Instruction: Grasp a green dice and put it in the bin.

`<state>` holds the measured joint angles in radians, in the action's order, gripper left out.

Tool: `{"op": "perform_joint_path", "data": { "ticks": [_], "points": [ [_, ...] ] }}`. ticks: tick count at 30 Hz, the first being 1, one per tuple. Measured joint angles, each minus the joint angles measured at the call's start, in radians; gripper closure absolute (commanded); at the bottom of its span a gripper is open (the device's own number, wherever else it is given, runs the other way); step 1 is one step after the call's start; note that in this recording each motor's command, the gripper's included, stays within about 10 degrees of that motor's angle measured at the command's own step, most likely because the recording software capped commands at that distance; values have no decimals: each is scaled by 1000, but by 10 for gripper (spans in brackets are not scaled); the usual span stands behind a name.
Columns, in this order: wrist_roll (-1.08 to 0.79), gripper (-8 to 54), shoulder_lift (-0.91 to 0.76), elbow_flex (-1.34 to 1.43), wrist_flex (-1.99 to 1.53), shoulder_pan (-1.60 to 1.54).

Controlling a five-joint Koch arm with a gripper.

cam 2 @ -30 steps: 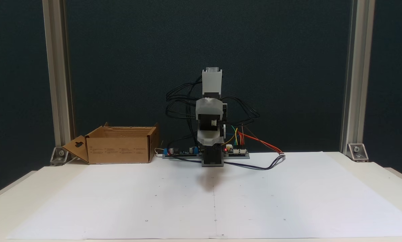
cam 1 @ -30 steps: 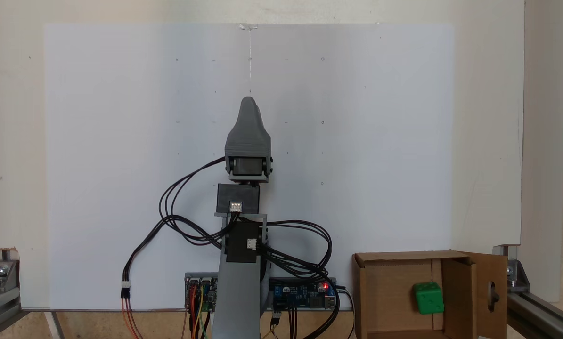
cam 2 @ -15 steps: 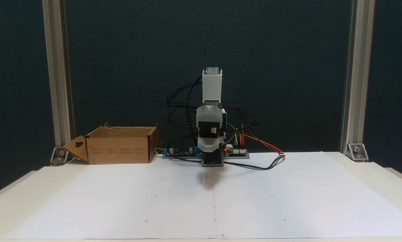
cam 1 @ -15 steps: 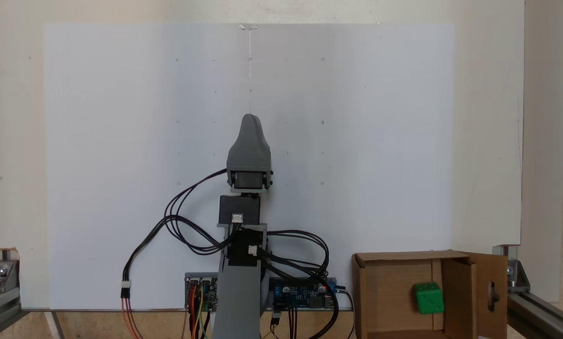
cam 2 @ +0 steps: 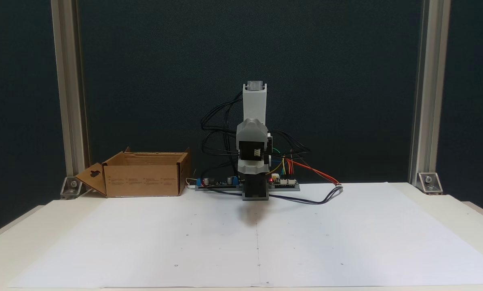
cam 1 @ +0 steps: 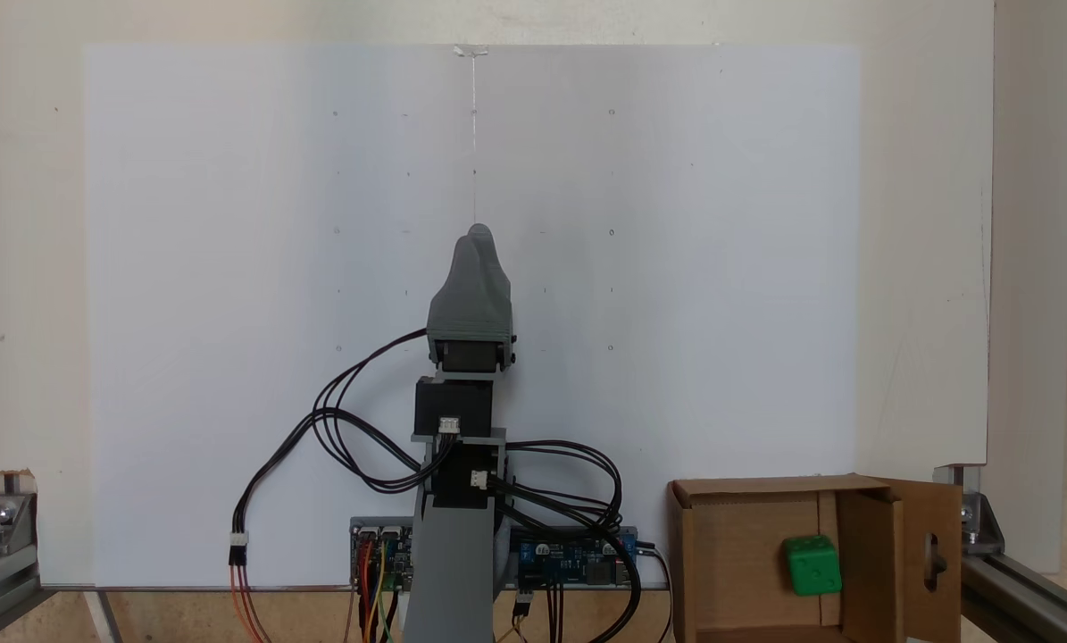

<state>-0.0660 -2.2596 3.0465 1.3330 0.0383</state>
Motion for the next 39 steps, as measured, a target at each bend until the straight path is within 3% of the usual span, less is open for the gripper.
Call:
{"op": "perform_joint_path", "data": {
  "ticks": [39],
  "points": [
    [0,11,0,29,86,-6]
  ]
}}
